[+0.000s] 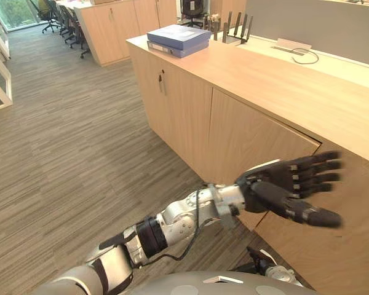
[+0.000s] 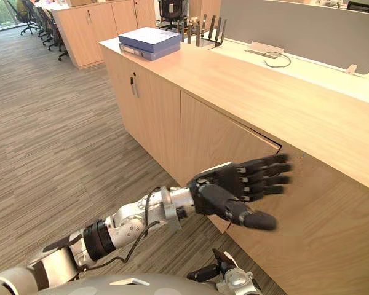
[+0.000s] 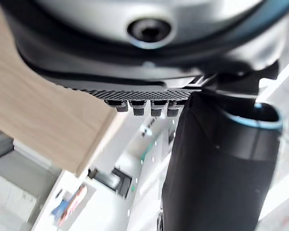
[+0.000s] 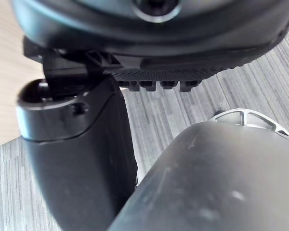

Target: Walk over to the cabinet, pick up the folder, carry it to the office cabinet, place the folder inside the office cabinet, then close the office cabinet door

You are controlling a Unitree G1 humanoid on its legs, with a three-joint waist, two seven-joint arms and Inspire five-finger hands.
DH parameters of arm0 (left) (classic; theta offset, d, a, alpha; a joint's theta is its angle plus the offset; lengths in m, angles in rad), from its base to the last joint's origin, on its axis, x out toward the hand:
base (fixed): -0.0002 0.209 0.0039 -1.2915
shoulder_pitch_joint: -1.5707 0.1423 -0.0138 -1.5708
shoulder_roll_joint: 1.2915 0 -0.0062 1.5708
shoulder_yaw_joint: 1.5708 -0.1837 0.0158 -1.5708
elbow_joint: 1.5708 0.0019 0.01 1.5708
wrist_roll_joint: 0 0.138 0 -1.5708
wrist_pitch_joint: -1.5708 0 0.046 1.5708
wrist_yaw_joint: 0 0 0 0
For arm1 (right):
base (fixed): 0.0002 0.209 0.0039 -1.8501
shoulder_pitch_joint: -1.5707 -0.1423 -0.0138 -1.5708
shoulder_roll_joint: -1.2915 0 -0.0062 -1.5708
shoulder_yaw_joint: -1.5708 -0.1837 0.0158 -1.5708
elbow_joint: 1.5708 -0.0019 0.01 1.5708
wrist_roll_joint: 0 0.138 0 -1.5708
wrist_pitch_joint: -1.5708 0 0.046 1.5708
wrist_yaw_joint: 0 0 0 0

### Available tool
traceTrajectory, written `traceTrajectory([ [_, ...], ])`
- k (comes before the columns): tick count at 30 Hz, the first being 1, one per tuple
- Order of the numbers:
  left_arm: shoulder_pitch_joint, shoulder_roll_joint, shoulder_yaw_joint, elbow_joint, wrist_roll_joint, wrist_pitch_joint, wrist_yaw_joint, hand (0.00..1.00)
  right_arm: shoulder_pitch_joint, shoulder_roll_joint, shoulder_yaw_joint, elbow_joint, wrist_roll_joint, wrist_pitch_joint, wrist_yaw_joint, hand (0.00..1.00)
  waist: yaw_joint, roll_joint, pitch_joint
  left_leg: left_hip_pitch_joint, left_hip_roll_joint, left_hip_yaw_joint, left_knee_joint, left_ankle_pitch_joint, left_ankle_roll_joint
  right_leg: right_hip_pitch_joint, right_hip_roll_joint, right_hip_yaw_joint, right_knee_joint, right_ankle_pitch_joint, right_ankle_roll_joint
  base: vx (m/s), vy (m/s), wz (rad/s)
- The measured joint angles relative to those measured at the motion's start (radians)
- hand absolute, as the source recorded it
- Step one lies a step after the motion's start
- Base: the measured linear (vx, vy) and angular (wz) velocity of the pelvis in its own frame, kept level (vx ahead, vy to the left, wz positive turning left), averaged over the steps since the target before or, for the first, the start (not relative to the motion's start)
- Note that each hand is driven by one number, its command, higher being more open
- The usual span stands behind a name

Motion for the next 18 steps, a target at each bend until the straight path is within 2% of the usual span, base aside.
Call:
traceTrajectory([
  [3,0.118,0.063,0.053,0.145,0.059,0.001,-0.007,1.00,-0.006,0.021,-0.015,0.001,0.000,0.001,0.000,1.00,0.001,-0.019,0.013,0.014,0.003,-0.007,0.000,0.000,0.000,0.022,0.010,-0.009,-0.009,-0.001,0.001,0.02,-0.020,0.06],
  [5,0.221,0.086,0.136,0.304,0.161,0.000,-0.007,1.00,-0.008,0.037,-0.020,0.001,-0.001,0.003,0.000,1.00,0.003,-0.045,0.029,0.022,0.006,-0.014,0.000,0.000,-0.001,0.037,0.014,-0.016,-0.017,-0.006,0.007,0.02,-0.035,0.08],
  [6,0.247,0.091,0.169,0.368,0.214,0.000,-0.006,1.00,-0.010,0.043,-0.022,0.000,-0.001,0.003,0.000,1.00,0.003,-0.048,0.033,0.021,0.006,-0.016,0.000,0.000,-0.001,0.038,0.015,-0.018,-0.018,-0.006,0.008,0.02,-0.029,0.09],
  [7,0.288,0.099,0.233,0.466,0.287,-0.001,-0.004,1.00,-0.014,0.052,-0.027,0.000,0.000,0.004,0.000,1.00,0.005,-0.061,0.048,0.022,0.005,-0.019,0.000,-0.001,-0.002,0.043,0.015,-0.021,-0.022,-0.007,0.010,0.02,-0.014,0.06],
  [9,0.325,0.098,0.299,0.552,0.333,-0.005,-0.004,1.00,-0.017,0.061,-0.028,0.000,0.000,0.005,0.000,1.00,0.007,-0.073,0.056,0.024,0.004,-0.019,0.000,-0.003,-0.004,0.049,0.017,-0.022,-0.029,-0.007,0.010,0.03,-0.002,0.02],
  [12,0.399,0.090,0.516,0.788,0.560,-0.010,0.042,1.00,-0.017,0.081,-0.056,0.001,0.001,0.010,0.002,1.00,0.015,-0.098,0.069,0.032,0.000,-0.017,0.000,-0.011,-0.007,0.057,0.017,-0.020,-0.034,-0.006,0.008,0.07,0.003,-0.02],
  [13,0.412,0.090,0.555,0.816,0.599,-0.011,0.053,1.00,-0.016,0.082,-0.068,0.001,0.001,0.011,0.002,1.00,0.017,-0.102,0.073,0.039,-0.001,-0.017,0.000,-0.014,-0.008,0.065,0.019,-0.020,-0.034,-0.006,0.008,0.09,0.006,-0.02],
  [15,0.476,0.085,0.714,0.889,0.724,-0.028,0.096,1.00,-0.003,0.084,-0.103,0.001,0.004,0.014,0.005,1.00,0.030,-0.097,0.085,0.061,-0.008,-0.017,0.000,-0.025,-0.011,0.091,0.016,-0.021,-0.039,-0.009,0.008,0.07,0.009,0.04],
  [16,0.482,0.076,0.768,0.901,0.736,-0.033,0.105,1.00,-0.001,0.085,-0.110,0.001,0.005,0.015,0.005,1.00,0.030,-0.097,0.084,0.062,-0.011,-0.023,0.000,-0.025,-0.010,0.096,0.015,-0.023,-0.041,-0.010,0.009,0.06,0.011,0.13],
  [18,0.501,0.053,0.918,0.937,0.785,-0.076,0.149,1.00,0.000,0.089,-0.139,0.012,0.004,0.019,0.011,1.00,0.041,-0.084,0.094,0.076,-0.016,-0.027,0.000,-0.031,-0.010,0.117,0.014,-0.035,-0.049,-0.012,0.007,0.05,0.015,0.09],
])
